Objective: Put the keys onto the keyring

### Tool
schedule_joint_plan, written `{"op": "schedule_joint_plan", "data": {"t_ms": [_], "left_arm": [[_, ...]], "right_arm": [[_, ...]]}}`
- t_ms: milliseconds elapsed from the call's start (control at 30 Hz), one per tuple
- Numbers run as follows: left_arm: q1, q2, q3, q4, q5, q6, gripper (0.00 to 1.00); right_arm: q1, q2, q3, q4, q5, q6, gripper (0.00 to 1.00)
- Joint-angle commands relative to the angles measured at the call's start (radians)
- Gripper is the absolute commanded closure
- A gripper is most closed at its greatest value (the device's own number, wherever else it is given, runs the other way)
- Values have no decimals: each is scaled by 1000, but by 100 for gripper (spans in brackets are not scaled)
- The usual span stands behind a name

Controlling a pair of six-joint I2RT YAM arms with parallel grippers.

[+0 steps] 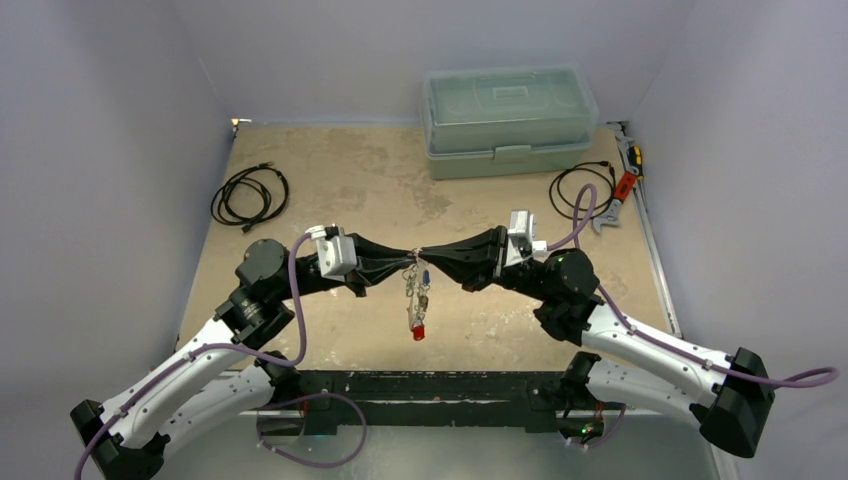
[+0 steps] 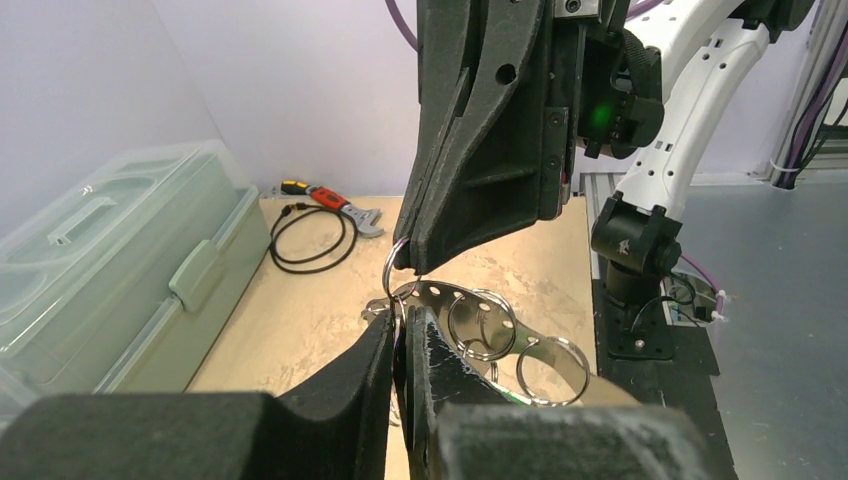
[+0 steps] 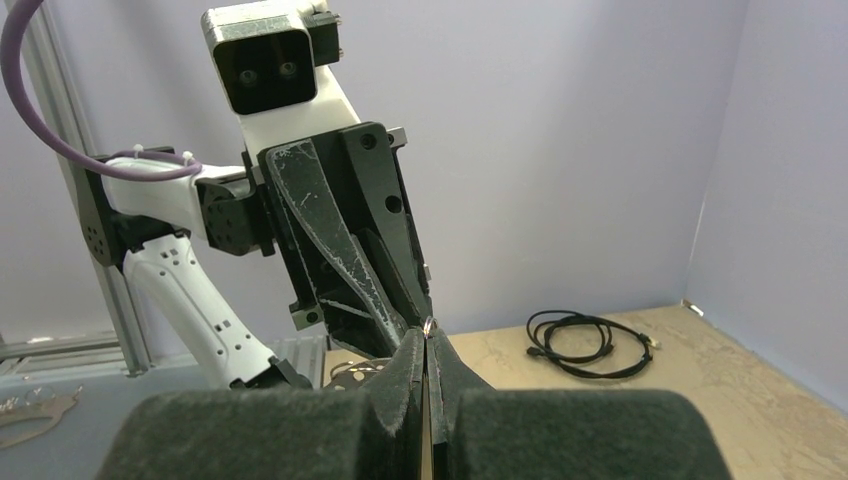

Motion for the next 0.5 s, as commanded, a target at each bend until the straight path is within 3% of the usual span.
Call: {"op": "schedule_joint_plan", "data": {"t_ms": [0, 467], "left_arm": [[1, 1, 25, 1, 16, 16, 96], [1, 18, 20, 5, 31, 12, 99]], "right_arm": [[9, 1, 54, 89, 7, 8, 100], [28, 65, 66, 143, 6, 31, 100]]}}
